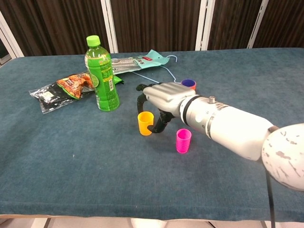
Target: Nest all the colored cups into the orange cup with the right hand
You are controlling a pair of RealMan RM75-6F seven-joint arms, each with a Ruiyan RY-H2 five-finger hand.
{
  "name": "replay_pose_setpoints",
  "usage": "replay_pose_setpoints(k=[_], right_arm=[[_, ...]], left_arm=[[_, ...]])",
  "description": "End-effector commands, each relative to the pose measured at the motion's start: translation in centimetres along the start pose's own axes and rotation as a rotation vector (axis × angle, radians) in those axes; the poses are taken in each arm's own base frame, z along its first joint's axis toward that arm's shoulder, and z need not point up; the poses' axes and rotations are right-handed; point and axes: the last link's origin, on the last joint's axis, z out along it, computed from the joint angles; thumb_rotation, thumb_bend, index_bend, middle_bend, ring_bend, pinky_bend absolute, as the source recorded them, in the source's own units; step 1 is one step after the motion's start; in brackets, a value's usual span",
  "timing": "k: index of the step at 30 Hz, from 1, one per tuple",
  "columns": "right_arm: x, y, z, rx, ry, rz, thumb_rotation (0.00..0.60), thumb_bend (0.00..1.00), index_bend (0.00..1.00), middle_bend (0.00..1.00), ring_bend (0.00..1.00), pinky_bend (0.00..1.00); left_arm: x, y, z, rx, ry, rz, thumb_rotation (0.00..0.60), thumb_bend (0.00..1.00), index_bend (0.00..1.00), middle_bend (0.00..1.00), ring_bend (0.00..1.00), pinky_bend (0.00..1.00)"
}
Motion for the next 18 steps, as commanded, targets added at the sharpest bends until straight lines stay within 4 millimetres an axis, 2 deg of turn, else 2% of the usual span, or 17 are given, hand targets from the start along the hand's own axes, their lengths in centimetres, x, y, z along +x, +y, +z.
replay_pose_setpoints(k=[1, 6, 10, 14, 16, 18], right_arm=[[0.0, 0.0, 0.2, -0.016, 0.013, -0.002, 0.600, 0.46, 0.55, 0.00, 0.00, 0.00], [0.6, 0.0, 0.3, -0.031, 0.047, 0.020, 0.600, 0.48, 0.64, 0.02, 0.00, 0.00], [3.0, 1.0, 0.1, -0.062, 0.176, 0.044, 0.600, 0.48, 0.64, 0.02, 0.00, 0.00], [6.0, 4.3, 0.3, -0.178, 0.377, -0.011, 0.600, 0.48, 0.64, 0.02, 0.00, 0.00], [6.7, 6.4, 0.7, -0.255, 0.391, -0.011, 0.600, 0.48, 0.64, 0.03, 0.00, 0.00], [6.9, 7.7, 1.1, -0.300, 0.363, 0.012, 0.600, 0.48, 0.64, 0.03, 0.00, 0.00]], left_arm=[[0.0, 0.0, 0.0, 0.000, 0.000, 0.000, 0.600, 0.43, 0.00, 0.00, 0.00, 0.10], [0.0, 0.0, 0.0, -0.002, -0.001, 0.000, 0.600, 0.43, 0.00, 0.00, 0.00, 0.10], [0.0, 0.0, 0.0, -0.001, 0.000, 0.000, 0.600, 0.43, 0.00, 0.00, 0.00, 0.10], [0.0, 0.0, -0.1, -0.001, -0.001, 0.002, 0.600, 0.43, 0.00, 0.00, 0.00, 0.10], [-0.1, 0.1, -0.1, -0.003, -0.003, 0.005, 0.600, 0.43, 0.00, 0.00, 0.00, 0.10], [-0.2, 0.2, -0.1, -0.005, -0.008, 0.007, 0.600, 0.43, 0.00, 0.00, 0.00, 0.10]])
